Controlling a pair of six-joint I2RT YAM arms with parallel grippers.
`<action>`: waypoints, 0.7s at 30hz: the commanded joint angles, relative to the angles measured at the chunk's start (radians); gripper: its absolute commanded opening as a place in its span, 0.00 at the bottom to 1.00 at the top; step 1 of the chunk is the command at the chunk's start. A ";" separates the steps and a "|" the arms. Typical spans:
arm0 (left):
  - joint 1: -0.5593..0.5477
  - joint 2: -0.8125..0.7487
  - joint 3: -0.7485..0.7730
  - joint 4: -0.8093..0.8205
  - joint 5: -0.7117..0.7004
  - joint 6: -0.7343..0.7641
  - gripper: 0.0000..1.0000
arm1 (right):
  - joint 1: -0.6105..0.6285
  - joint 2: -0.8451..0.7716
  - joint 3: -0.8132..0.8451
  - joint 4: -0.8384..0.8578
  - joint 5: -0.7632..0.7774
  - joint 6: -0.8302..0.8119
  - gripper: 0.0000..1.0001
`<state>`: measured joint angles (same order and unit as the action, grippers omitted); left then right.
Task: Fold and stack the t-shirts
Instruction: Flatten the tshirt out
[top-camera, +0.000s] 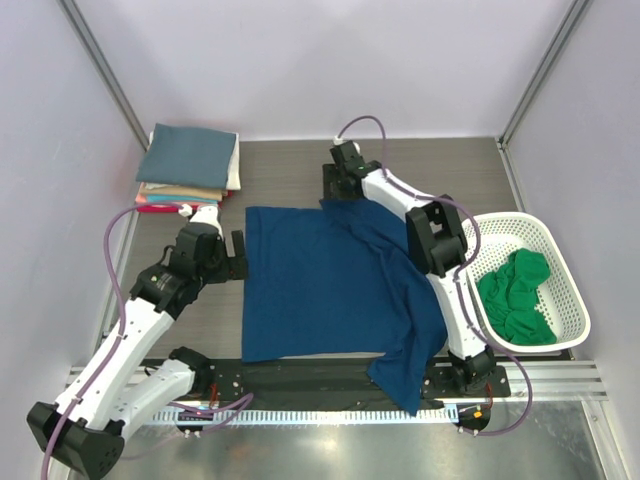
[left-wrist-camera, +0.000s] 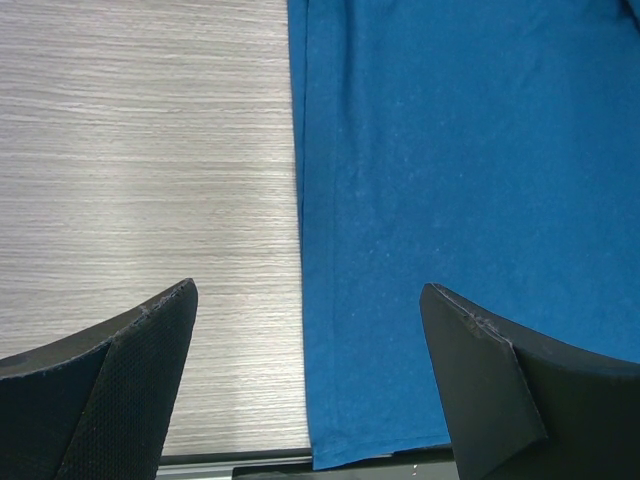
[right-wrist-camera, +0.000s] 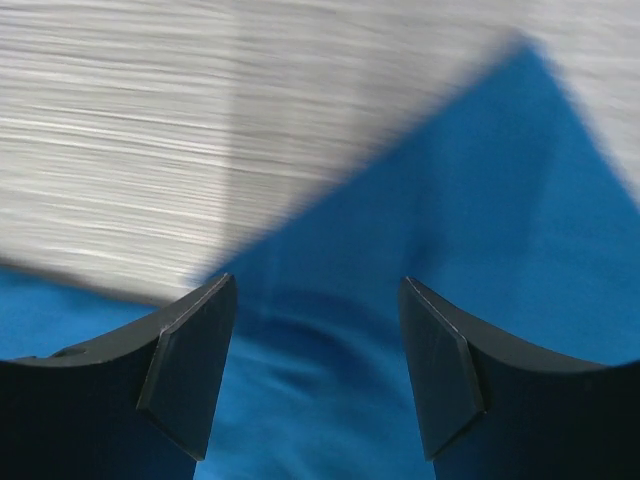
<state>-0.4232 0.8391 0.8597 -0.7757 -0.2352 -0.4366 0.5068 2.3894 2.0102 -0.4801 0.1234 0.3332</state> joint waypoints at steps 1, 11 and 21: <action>0.004 0.027 0.001 0.029 -0.001 0.003 0.93 | -0.066 -0.154 -0.089 0.035 0.024 0.015 0.71; 0.011 0.410 0.030 0.254 -0.068 -0.191 0.97 | -0.174 -0.029 -0.035 -0.075 -0.045 0.009 0.70; 0.228 1.076 0.482 0.299 0.227 -0.203 0.89 | -0.214 0.108 0.111 -0.124 -0.051 0.026 0.70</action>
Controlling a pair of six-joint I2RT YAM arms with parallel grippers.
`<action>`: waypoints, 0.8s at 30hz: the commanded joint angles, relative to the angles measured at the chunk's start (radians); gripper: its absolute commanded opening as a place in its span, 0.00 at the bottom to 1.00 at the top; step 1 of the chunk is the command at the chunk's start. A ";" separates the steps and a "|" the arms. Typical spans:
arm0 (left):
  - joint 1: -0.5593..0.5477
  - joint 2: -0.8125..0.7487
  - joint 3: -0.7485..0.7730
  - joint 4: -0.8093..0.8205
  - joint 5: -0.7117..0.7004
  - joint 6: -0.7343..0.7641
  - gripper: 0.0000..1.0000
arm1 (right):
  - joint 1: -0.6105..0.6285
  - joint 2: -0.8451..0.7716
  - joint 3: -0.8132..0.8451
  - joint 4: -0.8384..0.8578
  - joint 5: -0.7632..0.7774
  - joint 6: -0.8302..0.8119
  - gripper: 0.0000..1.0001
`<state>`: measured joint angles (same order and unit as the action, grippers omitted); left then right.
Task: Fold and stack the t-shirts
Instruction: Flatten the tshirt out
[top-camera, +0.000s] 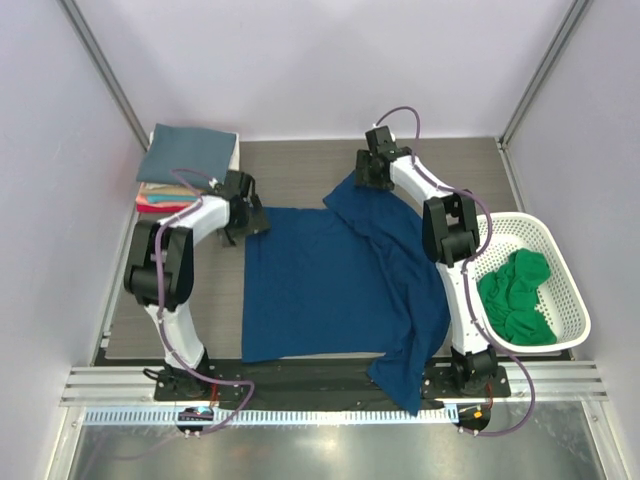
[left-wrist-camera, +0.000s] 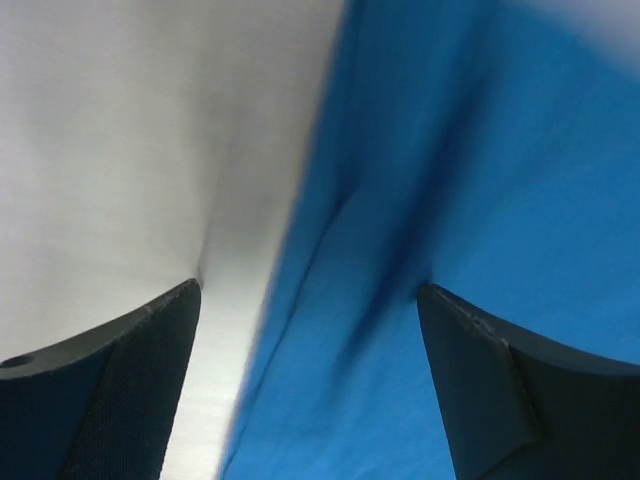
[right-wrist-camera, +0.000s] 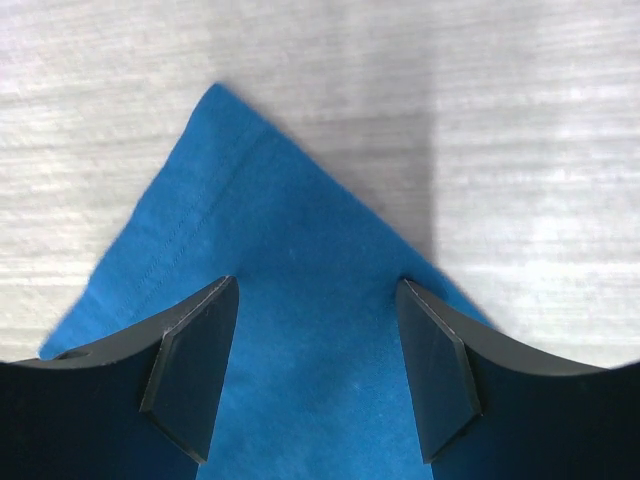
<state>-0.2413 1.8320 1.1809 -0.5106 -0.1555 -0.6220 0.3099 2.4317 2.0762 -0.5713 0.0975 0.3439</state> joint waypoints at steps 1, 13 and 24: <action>0.048 0.155 0.204 -0.011 0.149 -0.004 0.87 | -0.034 0.102 0.079 -0.039 -0.033 0.030 0.70; 0.046 0.406 0.502 -0.034 0.248 0.028 0.00 | -0.166 0.268 0.237 -0.048 0.025 0.158 0.69; 0.094 0.625 1.249 -0.331 -0.067 0.111 0.00 | -0.288 0.349 0.436 0.046 -0.030 0.319 0.70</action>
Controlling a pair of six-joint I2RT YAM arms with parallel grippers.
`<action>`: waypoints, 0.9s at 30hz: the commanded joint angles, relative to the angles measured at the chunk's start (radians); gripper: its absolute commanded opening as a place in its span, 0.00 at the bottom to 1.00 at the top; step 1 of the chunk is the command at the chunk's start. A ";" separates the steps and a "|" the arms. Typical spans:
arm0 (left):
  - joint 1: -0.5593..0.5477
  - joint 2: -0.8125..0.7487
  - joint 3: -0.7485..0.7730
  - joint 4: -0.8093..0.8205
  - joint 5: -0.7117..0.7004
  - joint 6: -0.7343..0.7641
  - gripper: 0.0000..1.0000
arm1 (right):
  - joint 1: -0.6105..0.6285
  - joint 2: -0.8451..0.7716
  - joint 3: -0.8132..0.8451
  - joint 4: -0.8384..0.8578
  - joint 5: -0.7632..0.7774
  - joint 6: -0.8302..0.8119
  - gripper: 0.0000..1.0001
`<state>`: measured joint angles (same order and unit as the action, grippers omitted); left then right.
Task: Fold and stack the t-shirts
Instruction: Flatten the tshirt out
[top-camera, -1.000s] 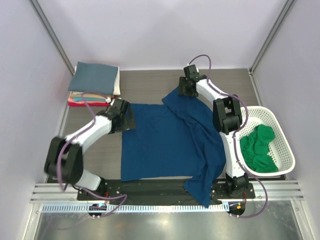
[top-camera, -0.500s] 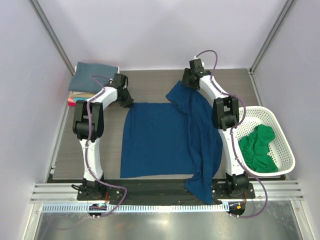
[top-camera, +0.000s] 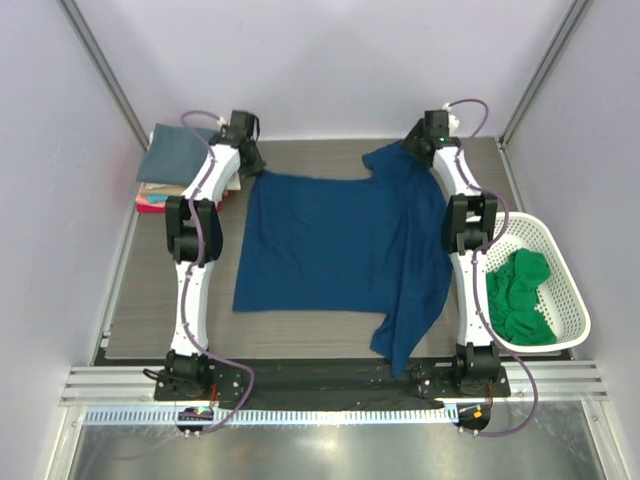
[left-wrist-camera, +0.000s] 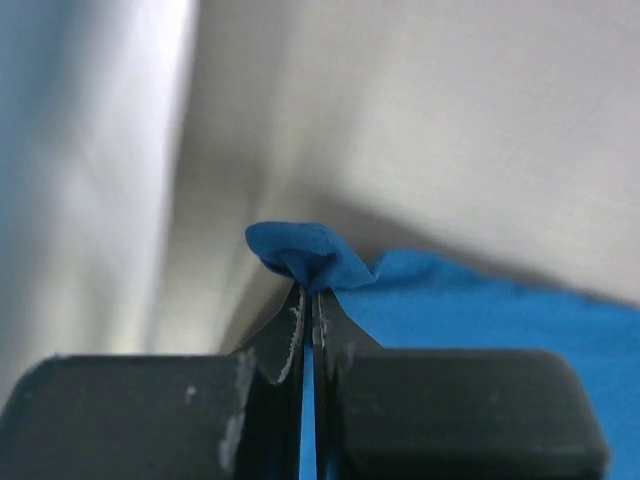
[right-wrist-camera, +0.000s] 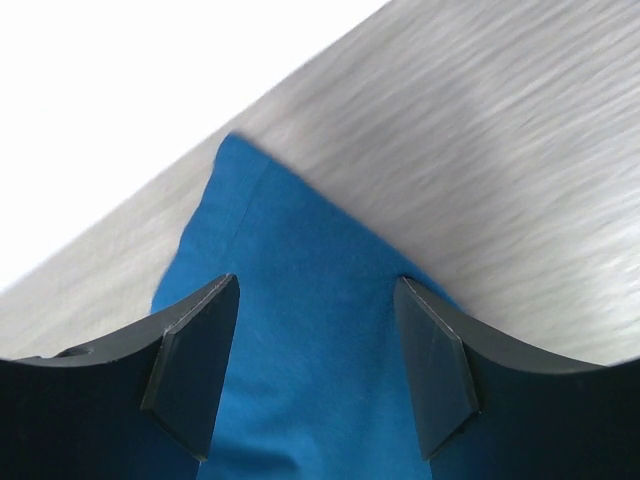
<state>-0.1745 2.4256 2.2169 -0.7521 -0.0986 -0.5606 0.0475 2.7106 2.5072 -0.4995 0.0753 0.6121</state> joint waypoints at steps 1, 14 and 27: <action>0.039 0.090 0.274 -0.125 -0.137 0.053 0.00 | -0.024 0.069 0.008 0.019 -0.037 0.066 0.71; -0.014 -0.227 0.000 -0.009 -0.064 0.022 0.80 | -0.021 -0.150 -0.072 0.223 -0.235 0.008 0.97; -0.043 -1.018 -1.032 0.157 -0.102 -0.090 0.80 | 0.127 -0.995 -1.022 0.014 0.145 -0.063 1.00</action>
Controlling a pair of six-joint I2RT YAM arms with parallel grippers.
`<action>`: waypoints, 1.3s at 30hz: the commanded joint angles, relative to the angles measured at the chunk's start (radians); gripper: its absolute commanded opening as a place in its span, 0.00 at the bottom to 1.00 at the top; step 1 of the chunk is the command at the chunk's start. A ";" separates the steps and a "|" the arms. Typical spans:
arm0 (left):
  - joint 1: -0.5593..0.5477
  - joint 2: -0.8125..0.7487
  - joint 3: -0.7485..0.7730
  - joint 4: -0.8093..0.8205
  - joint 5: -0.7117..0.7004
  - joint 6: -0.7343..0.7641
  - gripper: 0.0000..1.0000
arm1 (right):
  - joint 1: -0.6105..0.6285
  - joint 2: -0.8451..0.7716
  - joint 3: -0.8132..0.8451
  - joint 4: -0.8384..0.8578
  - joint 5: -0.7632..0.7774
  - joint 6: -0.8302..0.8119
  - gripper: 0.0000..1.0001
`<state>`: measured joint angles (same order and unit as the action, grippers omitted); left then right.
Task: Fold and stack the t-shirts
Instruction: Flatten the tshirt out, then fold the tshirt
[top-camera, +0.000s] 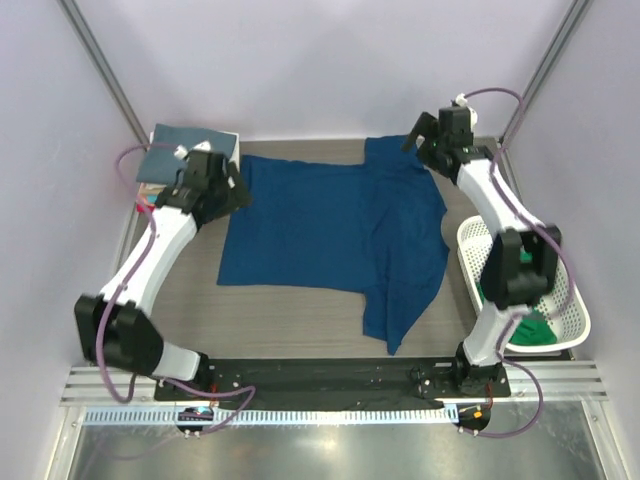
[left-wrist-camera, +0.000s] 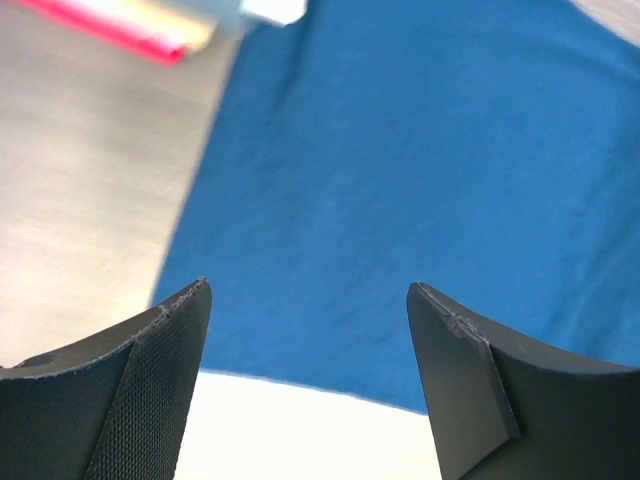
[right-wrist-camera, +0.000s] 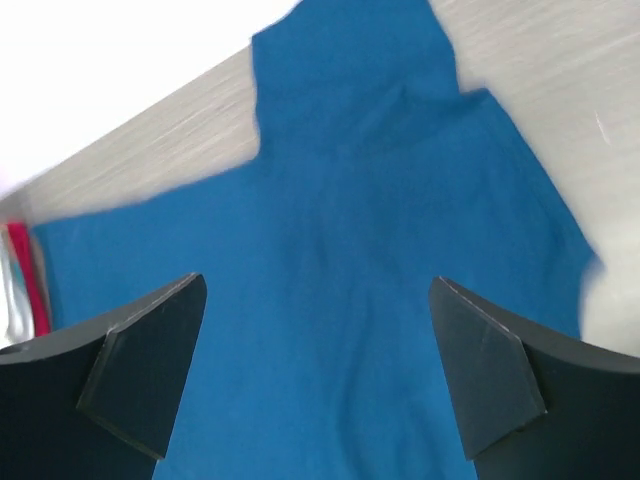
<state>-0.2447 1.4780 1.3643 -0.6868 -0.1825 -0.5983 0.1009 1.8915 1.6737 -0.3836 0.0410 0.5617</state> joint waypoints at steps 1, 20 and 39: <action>0.036 -0.144 -0.296 0.107 -0.011 -0.061 0.80 | 0.104 -0.293 -0.345 -0.112 0.224 -0.005 1.00; 0.117 -0.418 -0.792 0.282 0.075 -0.225 0.76 | 0.787 -0.934 -1.149 -0.305 0.191 0.582 0.83; 0.128 -0.404 -0.877 0.351 0.058 -0.239 0.75 | 0.942 -0.921 -1.200 -0.348 0.253 0.678 0.01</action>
<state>-0.1238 1.0565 0.4931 -0.3958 -0.1047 -0.8310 1.0370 0.9657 0.4709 -0.7578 0.2565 1.2282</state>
